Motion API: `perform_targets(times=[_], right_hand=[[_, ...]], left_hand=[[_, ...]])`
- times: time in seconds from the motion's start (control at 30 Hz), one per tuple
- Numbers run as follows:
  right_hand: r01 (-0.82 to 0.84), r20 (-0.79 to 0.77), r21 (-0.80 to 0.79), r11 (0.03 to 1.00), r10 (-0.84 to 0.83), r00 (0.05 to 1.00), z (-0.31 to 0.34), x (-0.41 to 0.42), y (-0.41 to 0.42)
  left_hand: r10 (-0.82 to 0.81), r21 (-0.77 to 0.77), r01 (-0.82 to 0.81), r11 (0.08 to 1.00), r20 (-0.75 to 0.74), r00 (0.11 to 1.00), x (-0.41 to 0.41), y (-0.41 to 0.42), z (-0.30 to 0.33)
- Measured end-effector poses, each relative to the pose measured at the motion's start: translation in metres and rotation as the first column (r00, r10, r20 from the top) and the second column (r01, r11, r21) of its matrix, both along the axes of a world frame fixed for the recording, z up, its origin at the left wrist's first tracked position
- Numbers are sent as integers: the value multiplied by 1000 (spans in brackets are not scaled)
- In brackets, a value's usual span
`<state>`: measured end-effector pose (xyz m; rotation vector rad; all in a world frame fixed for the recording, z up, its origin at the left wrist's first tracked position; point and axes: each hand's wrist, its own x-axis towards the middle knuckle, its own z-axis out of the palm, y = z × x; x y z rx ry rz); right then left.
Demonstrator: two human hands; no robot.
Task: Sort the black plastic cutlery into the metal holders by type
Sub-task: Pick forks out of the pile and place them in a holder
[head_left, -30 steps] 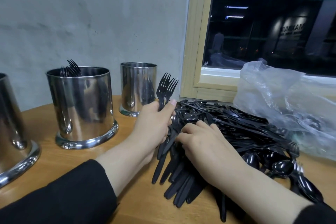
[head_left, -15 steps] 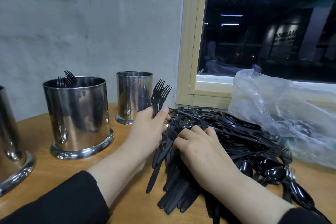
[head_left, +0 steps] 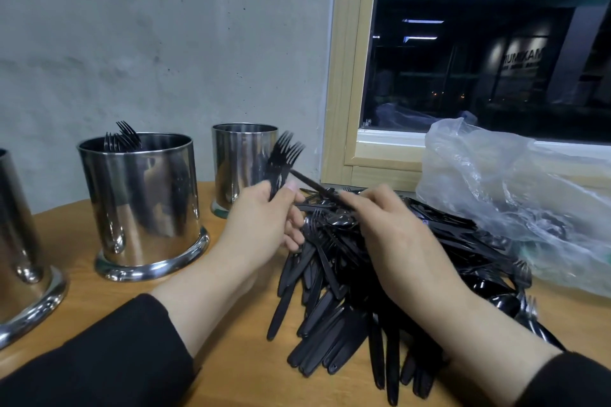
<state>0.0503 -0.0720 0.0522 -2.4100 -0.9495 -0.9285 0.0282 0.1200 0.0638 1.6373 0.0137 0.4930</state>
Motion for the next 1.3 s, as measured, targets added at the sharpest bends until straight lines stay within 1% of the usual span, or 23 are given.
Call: perform_targets(times=[0.1, 0.13, 0.17, 0.2, 0.27, 0.3, 0.37, 0.43, 0.47, 0.5, 0.53, 0.6, 0.63, 0.67, 0.7, 0.77, 0.83, 0.87, 0.9, 0.93, 1.03, 1.17, 1.3], right_hand=[[16, 61, 61, 998, -20, 998, -1, 14, -13], [24, 62, 75, 997, -29, 998, -1, 17, -15], [24, 62, 80, 997, -29, 998, 0, 20, -18], [8, 69, 78, 997, -13, 998, 0, 22, -19], [-53, 100, 71, 996, 46, 994, 1, 22, -18], [-88, 115, 78, 993, 79, 990, 1, 21, -16], [-159, 142, 127, 979, 141, 980, 3, 16, -13], [-199, 153, 205, 958, 169, 974, 5, 11, -9], [-200, 137, 247, 948, 170, 976, 6, 9, -7], [-186, 101, 295, 937, 163, 981, 6, 7, -5], [-155, 46, 349, 924, 148, 988, 6, 6, -3], [-67, -71, 435, 898, 109, 992, 2, 5, -1], [-31, -100, 436, 899, 82, 992, 0, 5, -1], [-15, -92, 395, 919, 56, 994, -1, 4, -1], [-19, -71, 314, 949, 44, 997, -2, 2, 1], [-59, -57, 63, 996, 62, 996, -1, -4, 7], [-51, -84, -206, 977, 34, 996, -4, -9, 16], [-16, -92, -304, 952, -12, 996, -6, -12, 21], [26, -96, -374, 927, -66, 993, -8, -14, 24], [54, -98, -409, 911, -102, 990, -11, -15, 25], [76, -126, -429, 900, -143, 982, -14, -19, 27], [72, -150, -393, 917, -142, 979, -16, -19, 27], [65, -211, -279, 958, -127, 969, -18, -14, 29]], left_hand=[[135, -72, -129, 989, 76, 988, 3, 9, 4], [186, -86, -177, 980, 107, 977, 4, 12, 6], [231, -68, -223, 972, 139, 963, 3, 14, 8], [259, -16, -260, 966, 175, 950, 3, 14, 11], [247, 182, -293, 939, 237, 940, 0, 14, 12], [197, 301, -263, 917, 233, 952, -1, 13, 11], [41, 474, -96, 875, 125, 991, -5, 7, 7], [-106, 559, 92, 824, -6, 994, -5, 2, 1], [-149, 595, 144, 791, -41, 988, -5, 1, 0], [-168, 625, 158, 764, -43, 985, -6, 0, -1], [-170, 632, 150, 760, -28, 985, -6, -1, -1], [-145, 558, 117, 821, 5, 989, -5, 2, 0], [-120, 492, 94, 866, 20, 993, -4, 3, 0], [-79, 427, 58, 902, 31, 996, -2, 6, 0], [-27, 372, 11, 928, 39, 999, 0, 7, 0], [52, 267, -57, 962, 27, 998, 4, 11, -3], [69, 169, -65, 983, -19, 997, 7, 11, -5], [67, 129, -61, 990, -38, 997, 7, 10, -6], [62, 98, -56, 994, -53, 997, 6, 9, -6], [56, 71, -51, 996, -67, 996, 5, 8, -7], [19, 13, -18, 1000, -79, 997, 3, 6, -6], [9, -1, -9, 1000, -100, 995, 1, 5, -6], [-31, -62, 24, 998, -105, 994, 0, 2, -7]])
